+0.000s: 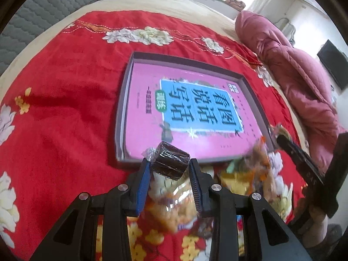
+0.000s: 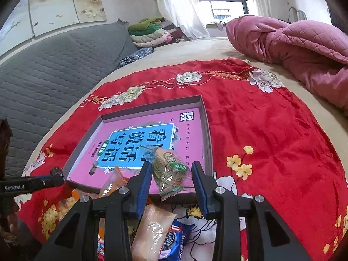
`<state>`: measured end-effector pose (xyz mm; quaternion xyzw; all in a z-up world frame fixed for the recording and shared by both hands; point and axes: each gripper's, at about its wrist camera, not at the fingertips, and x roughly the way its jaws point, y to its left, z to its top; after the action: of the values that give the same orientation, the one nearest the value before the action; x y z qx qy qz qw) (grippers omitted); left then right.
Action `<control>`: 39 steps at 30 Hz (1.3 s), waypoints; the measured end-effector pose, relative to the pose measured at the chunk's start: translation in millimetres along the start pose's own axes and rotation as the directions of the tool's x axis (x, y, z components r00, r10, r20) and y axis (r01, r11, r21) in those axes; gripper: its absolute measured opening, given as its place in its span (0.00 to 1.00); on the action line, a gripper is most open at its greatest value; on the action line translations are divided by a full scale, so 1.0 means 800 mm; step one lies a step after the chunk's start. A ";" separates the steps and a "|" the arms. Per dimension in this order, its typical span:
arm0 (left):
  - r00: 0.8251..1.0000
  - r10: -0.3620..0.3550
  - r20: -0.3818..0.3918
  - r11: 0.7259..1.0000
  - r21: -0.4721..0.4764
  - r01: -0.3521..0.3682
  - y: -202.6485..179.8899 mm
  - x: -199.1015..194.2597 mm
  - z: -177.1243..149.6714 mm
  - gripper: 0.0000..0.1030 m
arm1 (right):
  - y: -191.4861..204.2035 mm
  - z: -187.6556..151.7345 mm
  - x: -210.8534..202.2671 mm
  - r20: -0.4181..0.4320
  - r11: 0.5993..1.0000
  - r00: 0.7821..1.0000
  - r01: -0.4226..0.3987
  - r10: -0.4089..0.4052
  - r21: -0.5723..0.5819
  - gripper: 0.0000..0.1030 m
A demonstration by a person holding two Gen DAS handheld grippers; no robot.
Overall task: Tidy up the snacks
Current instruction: 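Carry the chocolate into the tray and open the left gripper while the right gripper releases the cake there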
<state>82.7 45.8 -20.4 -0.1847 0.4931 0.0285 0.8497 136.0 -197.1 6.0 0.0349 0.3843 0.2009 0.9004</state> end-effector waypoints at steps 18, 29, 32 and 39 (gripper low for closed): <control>0.999 0.029 -0.012 0.999 -0.025 -0.030 -0.005 0.054 0.045 0.35 | -0.003 -0.005 0.030 -0.044 0.996 0.996 0.083 -0.084 -0.023 0.38; 0.998 0.035 -0.049 0.998 -0.042 -0.037 0.002 0.067 0.039 0.35 | -0.004 -0.010 0.034 -0.058 0.995 0.994 0.096 -0.097 -0.021 0.38; 0.998 0.033 -0.056 0.998 -0.045 -0.036 0.003 0.068 0.037 0.35 | -0.005 -0.011 0.033 -0.059 0.996 0.994 0.092 -0.093 -0.016 0.39; 0.997 0.033 -0.067 0.998 -0.045 -0.036 0.005 0.069 0.035 0.37 | -0.007 -0.011 0.028 -0.051 0.997 0.996 0.073 -0.073 0.003 0.43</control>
<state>133.1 51.7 -55.7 -0.1965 0.5231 0.0486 0.8278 145.5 -194.2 -16.1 0.0182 0.4084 0.1676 0.8971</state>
